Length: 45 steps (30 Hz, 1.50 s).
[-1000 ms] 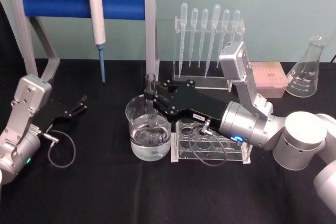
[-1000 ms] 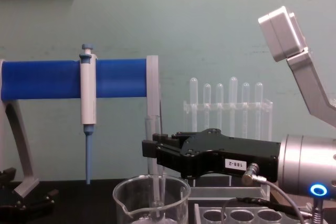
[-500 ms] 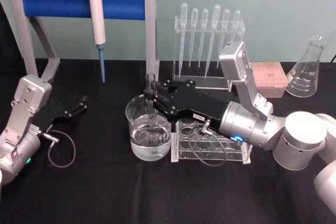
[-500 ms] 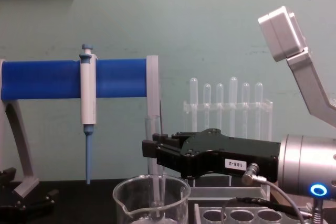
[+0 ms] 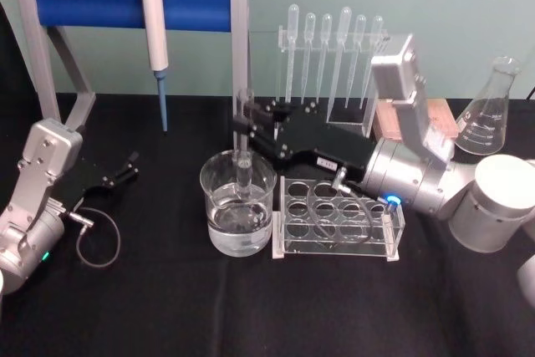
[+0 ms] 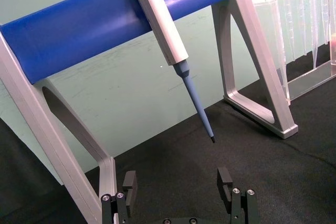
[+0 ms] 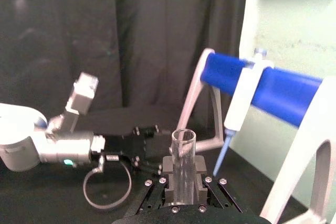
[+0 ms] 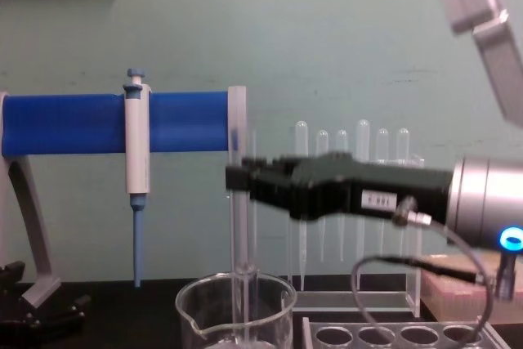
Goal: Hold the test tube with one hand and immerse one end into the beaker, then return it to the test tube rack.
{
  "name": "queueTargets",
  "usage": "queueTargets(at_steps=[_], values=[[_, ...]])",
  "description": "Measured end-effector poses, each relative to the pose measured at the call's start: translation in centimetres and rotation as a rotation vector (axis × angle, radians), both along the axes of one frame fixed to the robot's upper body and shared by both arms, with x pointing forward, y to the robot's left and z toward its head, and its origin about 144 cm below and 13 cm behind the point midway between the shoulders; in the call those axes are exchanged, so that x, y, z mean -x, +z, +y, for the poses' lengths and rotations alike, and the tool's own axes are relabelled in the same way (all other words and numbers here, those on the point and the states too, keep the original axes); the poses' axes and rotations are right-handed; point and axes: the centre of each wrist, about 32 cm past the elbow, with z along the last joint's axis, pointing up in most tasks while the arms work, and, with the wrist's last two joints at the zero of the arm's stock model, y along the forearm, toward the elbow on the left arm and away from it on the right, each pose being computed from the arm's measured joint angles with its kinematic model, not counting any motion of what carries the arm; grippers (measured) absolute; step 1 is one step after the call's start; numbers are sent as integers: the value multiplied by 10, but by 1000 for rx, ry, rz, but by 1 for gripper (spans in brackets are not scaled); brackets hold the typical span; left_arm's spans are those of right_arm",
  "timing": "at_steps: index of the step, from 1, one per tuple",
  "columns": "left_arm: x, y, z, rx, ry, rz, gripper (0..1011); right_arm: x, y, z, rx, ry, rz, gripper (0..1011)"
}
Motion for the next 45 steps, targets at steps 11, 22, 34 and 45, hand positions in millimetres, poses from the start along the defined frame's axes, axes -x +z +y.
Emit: queueTargets(at_steps=[11, 22, 34, 45], values=[[0, 0, 0, 0, 0, 0, 1000, 7, 57, -16, -50, 39, -72, 228], [0, 0, 0, 0, 0, 0, 1000, 24, 82, -53, -55, 23, -121, 228], [0, 0, 0, 0, 0, 0, 1000, 49, 51, -104, -45, -54, -63, 228], [0, 0, 0, 0, 0, 0, 1000, 55, 25, -108, -28, -62, -37, 228]])
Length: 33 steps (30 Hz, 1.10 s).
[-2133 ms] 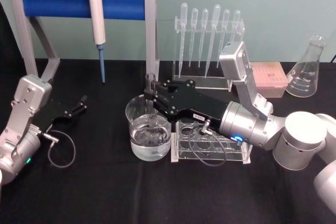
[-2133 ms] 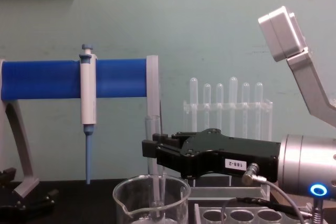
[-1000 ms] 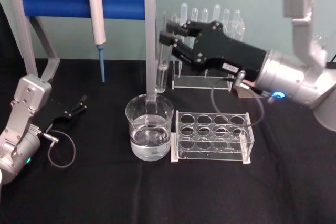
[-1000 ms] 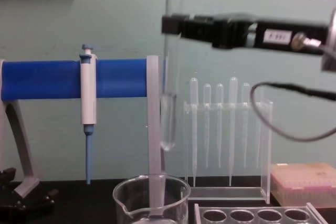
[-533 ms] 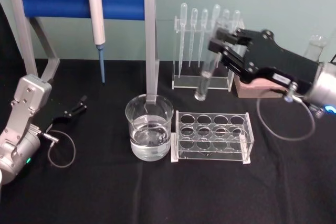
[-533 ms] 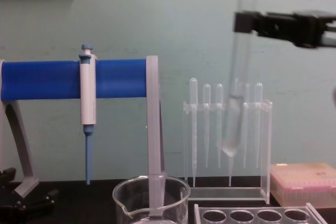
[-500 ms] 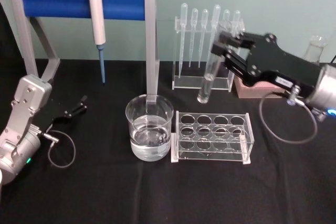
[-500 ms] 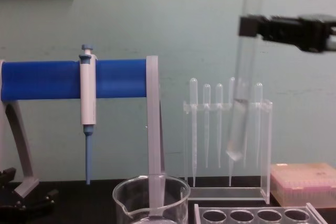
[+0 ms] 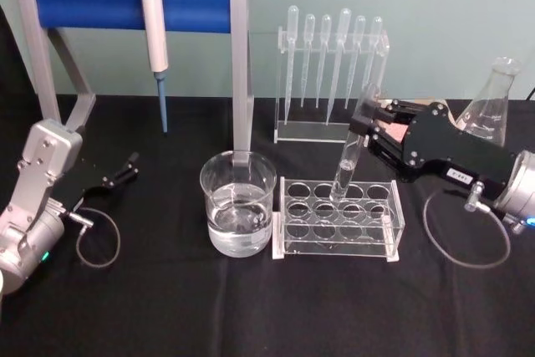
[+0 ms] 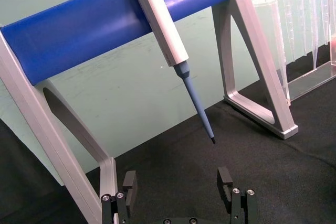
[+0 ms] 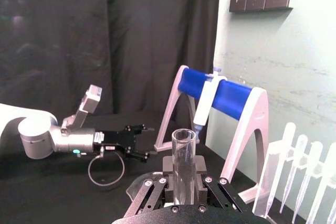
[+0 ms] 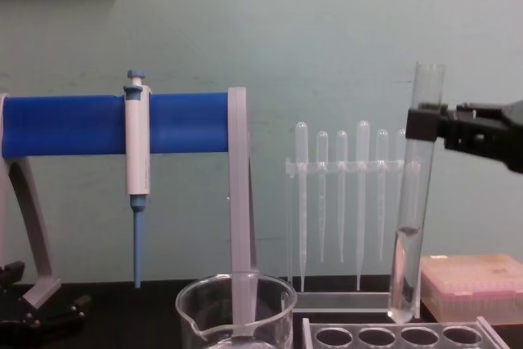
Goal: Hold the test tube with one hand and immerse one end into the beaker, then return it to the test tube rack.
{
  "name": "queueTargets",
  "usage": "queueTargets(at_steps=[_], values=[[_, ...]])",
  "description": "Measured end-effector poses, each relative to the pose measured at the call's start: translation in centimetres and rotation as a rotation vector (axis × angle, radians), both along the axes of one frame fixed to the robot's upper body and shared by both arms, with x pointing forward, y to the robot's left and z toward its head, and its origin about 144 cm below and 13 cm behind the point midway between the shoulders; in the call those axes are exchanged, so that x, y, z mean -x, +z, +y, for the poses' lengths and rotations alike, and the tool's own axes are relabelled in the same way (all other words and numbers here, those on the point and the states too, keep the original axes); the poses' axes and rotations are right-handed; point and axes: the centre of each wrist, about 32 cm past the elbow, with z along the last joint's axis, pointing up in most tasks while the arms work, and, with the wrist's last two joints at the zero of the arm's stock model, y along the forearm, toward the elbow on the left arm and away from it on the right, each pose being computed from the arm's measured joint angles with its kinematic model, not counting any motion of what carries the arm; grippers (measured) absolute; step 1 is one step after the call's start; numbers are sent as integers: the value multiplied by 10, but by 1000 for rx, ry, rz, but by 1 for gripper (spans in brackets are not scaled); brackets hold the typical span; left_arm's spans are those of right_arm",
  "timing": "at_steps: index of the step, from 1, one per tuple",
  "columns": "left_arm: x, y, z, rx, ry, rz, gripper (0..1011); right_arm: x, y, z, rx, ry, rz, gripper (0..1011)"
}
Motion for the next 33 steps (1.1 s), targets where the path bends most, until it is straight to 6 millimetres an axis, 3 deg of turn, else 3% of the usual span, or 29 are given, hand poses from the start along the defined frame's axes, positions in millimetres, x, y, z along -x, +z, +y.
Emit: queueTargets(at_steps=[33], values=[[0, 0, 0, 0, 0, 0, 1000, -15, -52, 14, 7, -52, 27, 228]])
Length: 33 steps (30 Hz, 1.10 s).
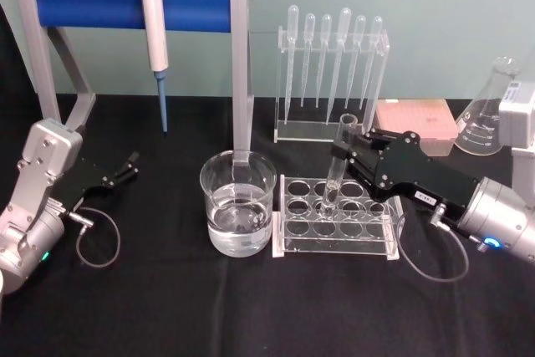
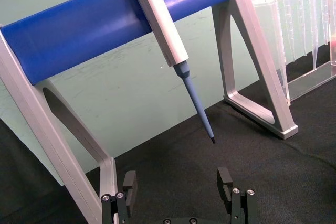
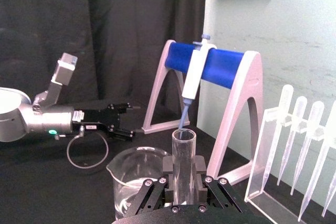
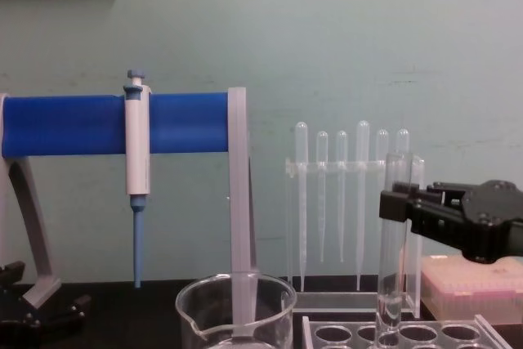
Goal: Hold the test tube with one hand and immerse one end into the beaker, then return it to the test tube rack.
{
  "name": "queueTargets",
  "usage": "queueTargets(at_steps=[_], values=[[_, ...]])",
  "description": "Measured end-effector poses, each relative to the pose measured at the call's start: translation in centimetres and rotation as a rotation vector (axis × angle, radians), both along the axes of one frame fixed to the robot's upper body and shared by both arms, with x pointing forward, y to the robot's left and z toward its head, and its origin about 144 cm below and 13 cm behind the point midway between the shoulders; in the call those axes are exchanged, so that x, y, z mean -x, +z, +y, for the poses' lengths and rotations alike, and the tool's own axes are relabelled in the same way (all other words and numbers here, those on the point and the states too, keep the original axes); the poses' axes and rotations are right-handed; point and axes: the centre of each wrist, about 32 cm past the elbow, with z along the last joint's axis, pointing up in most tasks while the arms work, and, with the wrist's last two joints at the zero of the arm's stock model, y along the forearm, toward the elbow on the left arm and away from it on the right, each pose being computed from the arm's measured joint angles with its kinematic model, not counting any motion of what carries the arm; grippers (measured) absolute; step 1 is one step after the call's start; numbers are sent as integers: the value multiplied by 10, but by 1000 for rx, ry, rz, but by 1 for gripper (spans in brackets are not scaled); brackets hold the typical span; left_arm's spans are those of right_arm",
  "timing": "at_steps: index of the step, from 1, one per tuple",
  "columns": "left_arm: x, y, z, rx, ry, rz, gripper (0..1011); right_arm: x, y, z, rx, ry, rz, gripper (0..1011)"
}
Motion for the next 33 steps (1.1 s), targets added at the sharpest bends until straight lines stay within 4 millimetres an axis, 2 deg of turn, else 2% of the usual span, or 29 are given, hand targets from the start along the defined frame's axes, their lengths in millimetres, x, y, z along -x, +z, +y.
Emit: queueTargets(at_steps=[11, 23, 26, 27, 33], values=[[0, 0, 0, 0, 0, 0, 1000, -3, -18, 4, 13, -21, 14, 228], [0, 0, 0, 0, 0, 0, 1000, -3, -17, 4, 13, -20, 12, 244], [0, 0, 0, 0, 0, 0, 1000, -3, -17, 4, 13, -20, 12, 349], [0, 0, 0, 0, 0, 0, 1000, -3, -17, 4, 13, -20, 12, 349], [0, 0, 0, 0, 0, 0, 1000, -3, -17, 3, 12, -20, 12, 563]])
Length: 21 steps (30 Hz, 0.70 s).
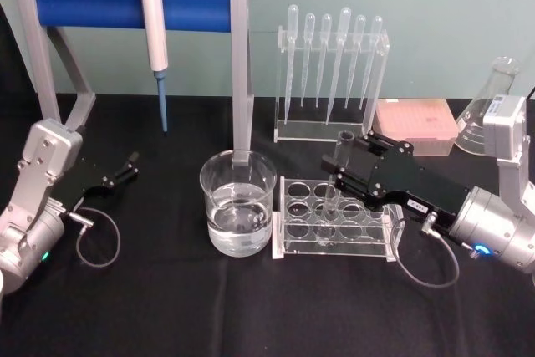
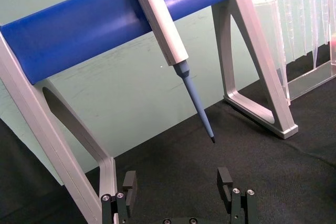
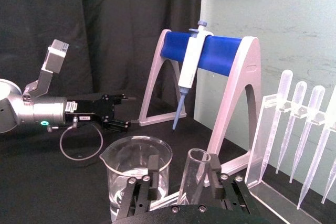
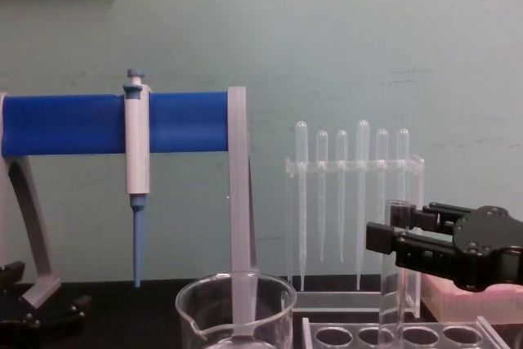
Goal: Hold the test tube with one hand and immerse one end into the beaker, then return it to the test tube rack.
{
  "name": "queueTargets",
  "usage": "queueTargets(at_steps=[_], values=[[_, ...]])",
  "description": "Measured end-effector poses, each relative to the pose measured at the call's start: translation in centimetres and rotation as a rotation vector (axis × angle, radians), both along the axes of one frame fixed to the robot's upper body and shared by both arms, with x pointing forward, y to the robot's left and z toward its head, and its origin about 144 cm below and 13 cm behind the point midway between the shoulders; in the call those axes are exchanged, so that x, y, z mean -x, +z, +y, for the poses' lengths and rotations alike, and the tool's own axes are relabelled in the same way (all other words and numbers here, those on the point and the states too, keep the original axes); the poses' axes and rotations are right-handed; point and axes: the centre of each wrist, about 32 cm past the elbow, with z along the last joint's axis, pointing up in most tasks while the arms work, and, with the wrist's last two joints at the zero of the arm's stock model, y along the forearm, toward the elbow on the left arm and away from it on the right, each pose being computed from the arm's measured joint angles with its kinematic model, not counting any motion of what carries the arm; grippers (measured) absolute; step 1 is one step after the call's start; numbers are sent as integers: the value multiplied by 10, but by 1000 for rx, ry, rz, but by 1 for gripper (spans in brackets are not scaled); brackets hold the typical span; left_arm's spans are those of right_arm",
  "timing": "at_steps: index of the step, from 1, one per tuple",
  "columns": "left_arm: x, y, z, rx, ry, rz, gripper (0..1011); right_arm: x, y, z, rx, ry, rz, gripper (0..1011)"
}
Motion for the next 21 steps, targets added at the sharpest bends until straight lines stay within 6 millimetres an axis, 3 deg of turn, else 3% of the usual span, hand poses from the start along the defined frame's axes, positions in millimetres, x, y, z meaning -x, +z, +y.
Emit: queueTargets(at_steps=[14, 21], values=[[0, 0, 0, 0, 0, 0, 1000, 7, 19, -1, -49, -24, -57, 982], [0, 0, 0, 0, 0, 0, 1000, 15, 27, -6, -119, -218, -81, 1003]])
